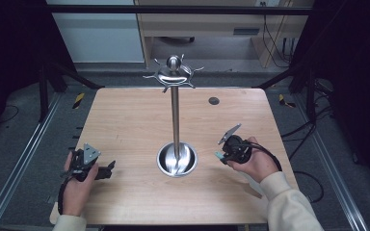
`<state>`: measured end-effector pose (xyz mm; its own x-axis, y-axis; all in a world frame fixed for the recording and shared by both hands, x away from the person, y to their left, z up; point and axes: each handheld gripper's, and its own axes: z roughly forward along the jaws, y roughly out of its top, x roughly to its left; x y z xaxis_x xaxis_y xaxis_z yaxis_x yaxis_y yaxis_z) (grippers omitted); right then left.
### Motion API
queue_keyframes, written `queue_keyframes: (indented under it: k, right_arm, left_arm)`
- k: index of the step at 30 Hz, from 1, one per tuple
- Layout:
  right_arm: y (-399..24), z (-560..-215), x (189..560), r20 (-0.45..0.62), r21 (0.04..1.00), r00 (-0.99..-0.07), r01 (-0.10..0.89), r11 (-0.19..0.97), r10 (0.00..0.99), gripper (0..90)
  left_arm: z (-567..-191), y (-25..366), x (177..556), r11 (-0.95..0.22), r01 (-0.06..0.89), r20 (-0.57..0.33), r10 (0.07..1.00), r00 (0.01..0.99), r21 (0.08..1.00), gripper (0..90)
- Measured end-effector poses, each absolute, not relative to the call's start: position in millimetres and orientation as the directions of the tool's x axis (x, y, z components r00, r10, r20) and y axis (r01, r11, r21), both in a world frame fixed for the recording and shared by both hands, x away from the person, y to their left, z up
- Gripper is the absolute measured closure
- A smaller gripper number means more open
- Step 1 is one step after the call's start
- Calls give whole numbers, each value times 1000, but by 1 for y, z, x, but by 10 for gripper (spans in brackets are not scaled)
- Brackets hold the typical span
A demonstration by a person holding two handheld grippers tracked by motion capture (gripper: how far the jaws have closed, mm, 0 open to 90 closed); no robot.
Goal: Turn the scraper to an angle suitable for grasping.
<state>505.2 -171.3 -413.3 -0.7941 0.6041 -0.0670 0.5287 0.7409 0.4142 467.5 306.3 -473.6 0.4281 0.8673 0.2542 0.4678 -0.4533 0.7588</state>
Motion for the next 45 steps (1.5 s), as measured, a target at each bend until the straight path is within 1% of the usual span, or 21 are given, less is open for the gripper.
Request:
queue_keyframes:
  k: [10,17,20,24,25,30,35,39,45]
  right_arm:
    - [-177,-388,503,-69,490,-783,513,705,618,745]
    - [-178,-371,502,-79,537,-786,484,691,613,744]
    - [-176,-361,499,-76,572,-787,468,673,612,744]
    - [-176,-356,496,-72,598,-786,458,657,613,744]
    - [-176,-353,495,-66,620,-784,452,641,617,744]
    - [-176,-346,494,-62,648,-785,438,623,616,744]
    - [-171,-335,493,-39,686,-781,432,585,623,744]
    - [-167,-333,495,-37,701,-782,423,574,622,744]
    - [-166,-327,501,-22,746,-774,409,526,632,744]
  left_arm:
    - [-474,307,468,-452,469,253,868,428,759,40]
    - [-474,307,468,-452,469,253,868,428,758,40]
    - [-474,307,468,-451,468,251,868,428,760,40]
    - [-473,308,467,-446,468,249,870,425,762,40]
    - [-473,308,466,-447,469,250,870,424,762,40]
    - [-472,308,466,-444,467,246,871,425,765,40]
    - [-471,320,464,-403,484,223,895,387,777,40]
    - [-471,321,463,-390,483,211,899,384,784,40]
    - [-470,320,459,-375,484,195,904,381,791,40]
